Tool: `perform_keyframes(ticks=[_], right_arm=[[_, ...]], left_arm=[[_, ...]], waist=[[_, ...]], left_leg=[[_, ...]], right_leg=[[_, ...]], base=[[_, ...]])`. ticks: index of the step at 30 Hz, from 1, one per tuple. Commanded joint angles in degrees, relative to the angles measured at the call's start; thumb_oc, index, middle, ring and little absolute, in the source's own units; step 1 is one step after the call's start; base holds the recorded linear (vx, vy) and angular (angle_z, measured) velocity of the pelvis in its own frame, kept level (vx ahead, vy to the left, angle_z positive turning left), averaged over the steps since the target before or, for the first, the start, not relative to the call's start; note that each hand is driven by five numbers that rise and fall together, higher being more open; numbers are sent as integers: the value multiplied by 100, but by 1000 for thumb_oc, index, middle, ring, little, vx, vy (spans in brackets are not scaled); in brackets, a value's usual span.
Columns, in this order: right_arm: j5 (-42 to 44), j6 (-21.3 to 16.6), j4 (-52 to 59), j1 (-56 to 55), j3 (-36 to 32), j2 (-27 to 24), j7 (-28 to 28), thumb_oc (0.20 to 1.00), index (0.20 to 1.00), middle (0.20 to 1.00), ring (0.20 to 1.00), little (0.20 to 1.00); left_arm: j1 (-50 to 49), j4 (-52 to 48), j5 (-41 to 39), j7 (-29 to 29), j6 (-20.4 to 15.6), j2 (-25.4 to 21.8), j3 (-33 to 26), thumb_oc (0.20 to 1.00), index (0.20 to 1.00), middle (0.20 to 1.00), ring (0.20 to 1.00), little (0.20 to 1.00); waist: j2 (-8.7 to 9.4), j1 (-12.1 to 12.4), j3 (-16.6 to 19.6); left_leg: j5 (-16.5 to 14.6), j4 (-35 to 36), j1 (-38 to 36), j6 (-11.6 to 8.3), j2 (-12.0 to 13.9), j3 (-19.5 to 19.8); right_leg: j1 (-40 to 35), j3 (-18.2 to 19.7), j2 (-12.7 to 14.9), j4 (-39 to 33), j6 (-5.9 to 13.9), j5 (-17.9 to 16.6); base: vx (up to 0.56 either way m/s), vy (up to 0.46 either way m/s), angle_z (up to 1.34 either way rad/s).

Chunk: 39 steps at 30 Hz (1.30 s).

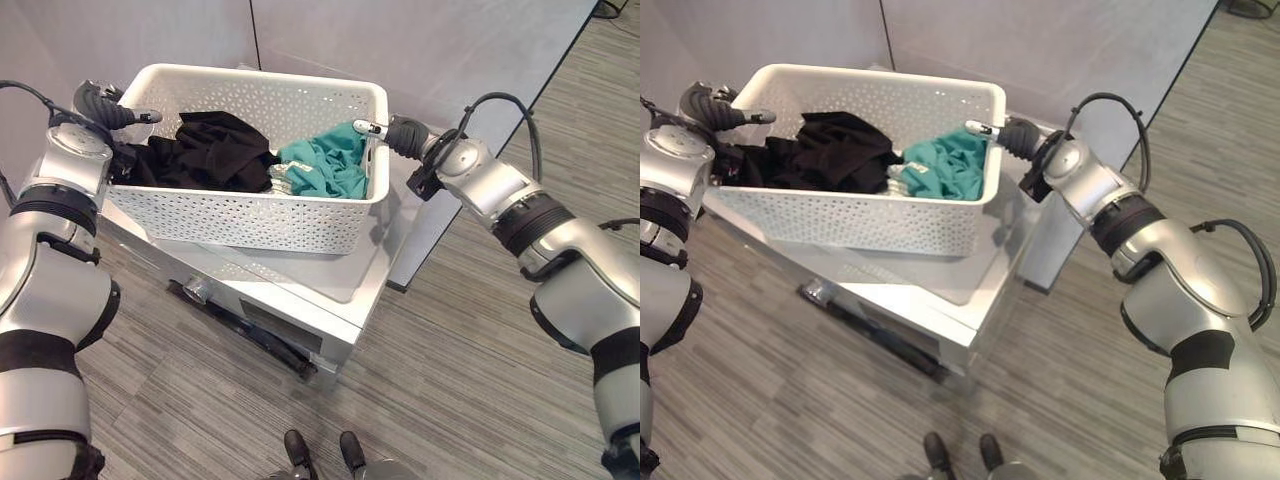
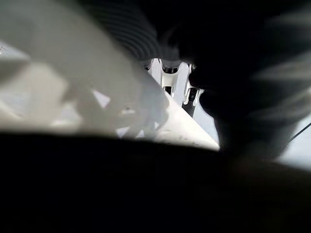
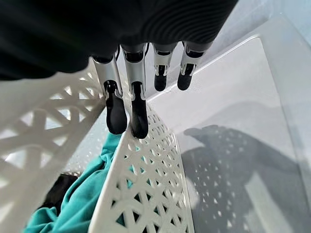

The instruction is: Grab the laundry basket,head to the washer,open it,put in the laundry and shut it.

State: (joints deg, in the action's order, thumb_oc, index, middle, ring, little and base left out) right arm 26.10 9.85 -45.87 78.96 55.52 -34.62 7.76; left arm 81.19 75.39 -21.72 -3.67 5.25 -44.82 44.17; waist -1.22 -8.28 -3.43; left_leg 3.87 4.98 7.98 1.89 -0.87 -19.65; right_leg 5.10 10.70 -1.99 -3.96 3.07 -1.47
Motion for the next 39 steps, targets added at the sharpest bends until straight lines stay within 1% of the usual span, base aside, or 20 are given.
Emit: perform_keyframes(ticks=[1,2,7,9,11,14,15,19,21,22,23,24,25,26,28,29,30,33,37,39], right_arm=[[-233,-108,-402,476,117,34,98,1000,1000,1000,1000,1000],[-532,-122,-374,594,160,5,47,1000,1000,1000,1000,1000],[-647,-173,-84,552,35,-250,-32,1000,1000,1000,1000,1000],[-1081,-155,169,500,-77,-514,-82,1000,1000,1000,1000,1000],[-1523,-205,401,197,-471,-964,-307,1000,1000,1000,1000,1000],[-1548,-219,424,38,-631,-1087,-381,1000,1000,1000,1000,1000],[-1691,-189,336,-292,-1023,-1345,-505,1000,1000,1000,1000,1000],[-1869,-156,266,-491,-1257,-1533,-544,1000,1000,1000,1000,1000],[-1929,-235,343,-655,-1281,-1887,-477,1000,1000,1000,1000,1000],[-1801,-281,343,-843,-1444,-2065,-509,1000,1000,1000,1000,1000],[-1656,-386,623,-1475,-2026,-2402,-554,1000,1000,1000,1000,1000],[-1660,-382,634,-1497,-2046,-2405,-554,1000,1000,1000,1000,1000],[-1578,-535,889,-2072,-2613,-2645,-656,1000,1000,1000,1000,1000],[-1524,-641,1026,-2479,-2988,-2716,-716,1000,1000,1000,1000,1000],[-1471,-738,1071,-2876,-3368,-2767,-815,1000,1000,1000,1000,1000],[-1535,-855,1192,-3496,-3981,-2772,-1001,1000,1000,1000,1000,1000],[-1554,-847,1253,-3606,-4062,-2771,-1003,1000,1000,1000,1000,1000],[-1601,-1107,1230,-4180,-4628,-2728,-1307,1000,1000,1000,1000,1000],[-1576,-1231,1195,-4295,-4725,-2613,-1406,1000,1000,1000,1000,1000],[-1498,-1306,1282,-4422,-4787,-2575,-1427,1000,1000,1000,1000,1000]], left_arm=[[134,566,652,56,-142,511,325,1000,1000,1000,1000,1000],[190,561,1251,-71,-43,507,570,1000,1000,1000,1000,1000],[101,449,1540,-271,-30,533,489,1000,1000,1000,1000,1000],[11,384,1610,-439,-11,475,300,1000,1000,1000,1000,1000],[-229,15,1838,-692,-30,478,42,1000,1000,1000,1000,1000],[-314,-55,1819,-756,-40,522,-43,1000,1000,1000,1000,1000],[-508,-36,1832,-802,-19,534,-269,1000,1000,1000,1000,1000],[-610,-7,1831,-764,25,504,-326,1000,1000,1000,1000,1000],[-710,-48,1871,-723,16,387,-427,1000,1000,1000,1000,1000],[-789,-102,1854,-727,6,320,-527,1000,1000,1000,1000,1000],[-984,-245,1917,-773,-56,139,-761,1000,1000,1000,1000,1000],[-983,-247,1917,-773,-55,141,-753,1000,1000,1000,1000,1000],[-1245,-517,1890,-868,-155,-125,-1101,1000,1000,1000,1000,1000],[-1443,-707,1839,-908,-237,-214,-1283,1000,1000,1000,1000,1000],[-1634,-867,1794,-967,-298,-294,-1457,1000,1000,1000,1000,1000],[-2024,-1213,1683,-1074,-429,-417,-1851,1000,1000,1000,1000,1000],[-2073,-1261,1692,-1079,-419,-417,-1860,1000,1000,1000,1000,1000],[-2558,-1636,1481,-1246,-668,-487,-2281,1000,1000,1000,1000,1000],[-2762,-1598,1386,-1337,-782,-526,-2450,1000,1000,1000,1000,1000],[-2978,-1673,1106,-1162,-918,-541,-2550,1000,1000,1000,1000,1000]], waist=[[24,13,-448],[15,-5,-437],[24,13,-376],[25,41,-353],[16,117,-292],[19,150,-259],[6,228,-169],[0,260,-61],[-4,285,-6],[-12,289,13],[-19,306,87],[-12,310,91],[-37,327,118],[-19,352,134],[6,372,156],[32,387,190],[42,391,202],[126,418,247],[134,380,312],[131,347,349]], left_leg=[[-494,-346,-392,-261,184,217],[-498,-302,-469,-258,195,193],[-471,-224,-564,-269,208,197],[-482,-208,-607,-266,205,211],[-496,-195,-662,-265,206,263],[-500,-189,-696,-262,193,309],[-509,-170,-768,-262,177,426],[-492,-132,-858,-269,148,555],[-476,-124,-894,-287,132,642],[-456,-110,-899,-298,119,697],[-430,-99,-896,-314,104,774],[-430,-99,-896,-314,103,776],[-427,-131,-902,-323,101,813],[-429,-165,-909,-326,99,856],[-445,-203,-920,-329,96,893],[-499,-299,-947,-327,86,943],[-509,-314,-950,-327,86,952],[-677,-664,-934,-329,55,1067],[-723,-674,-1001,-321,50,1085],[-723,-643,-1052,-312,45,1099]], right_leg=[[94,233,-64,-104,480,-300],[55,229,-88,-104,481,-283],[18,187,-92,-104,474,-271],[-18,167,-91,-104,476,-265],[-82,101,-77,-104,467,-217],[-120,53,-66,-104,457,-197],[-215,-81,-24,-104,424,-153],[-340,-240,0,-104,395,-94],[-386,-319,17,-104,378,-91],[-389,-374,28,-104,383,-91],[-400,-470,58,-104,385,-73],[-400,-471,58,-104,385,-72],[-455,-517,81,-104,372,-44],[-500,-558,94,-104,361,-29],[-544,-594,102,-104,349,-6],[-632,-660,107,-104,330,43],[-645,-669,108,-104,329,47],[-803,-764,117,-100,268,105],[-897,-794,107,-84,255,144],[-915,-791,92,-58,250,151]], base=[[23,9,-5],[25,10,-5],[5,0,-1],[0,0,0],[38,-34,5],[31,-20,4],[44,-24,1],[24,-14,17],[-14,-12,21],[-80,-33,30],[-84,-28,33],[-71,-42,33],[-14,-38,23],[-14,-38,23],[8,-43,19],[13,-51,8],[15,-50,3],[-2,-45,18],[0,-16,20],[-2,-10,7]])
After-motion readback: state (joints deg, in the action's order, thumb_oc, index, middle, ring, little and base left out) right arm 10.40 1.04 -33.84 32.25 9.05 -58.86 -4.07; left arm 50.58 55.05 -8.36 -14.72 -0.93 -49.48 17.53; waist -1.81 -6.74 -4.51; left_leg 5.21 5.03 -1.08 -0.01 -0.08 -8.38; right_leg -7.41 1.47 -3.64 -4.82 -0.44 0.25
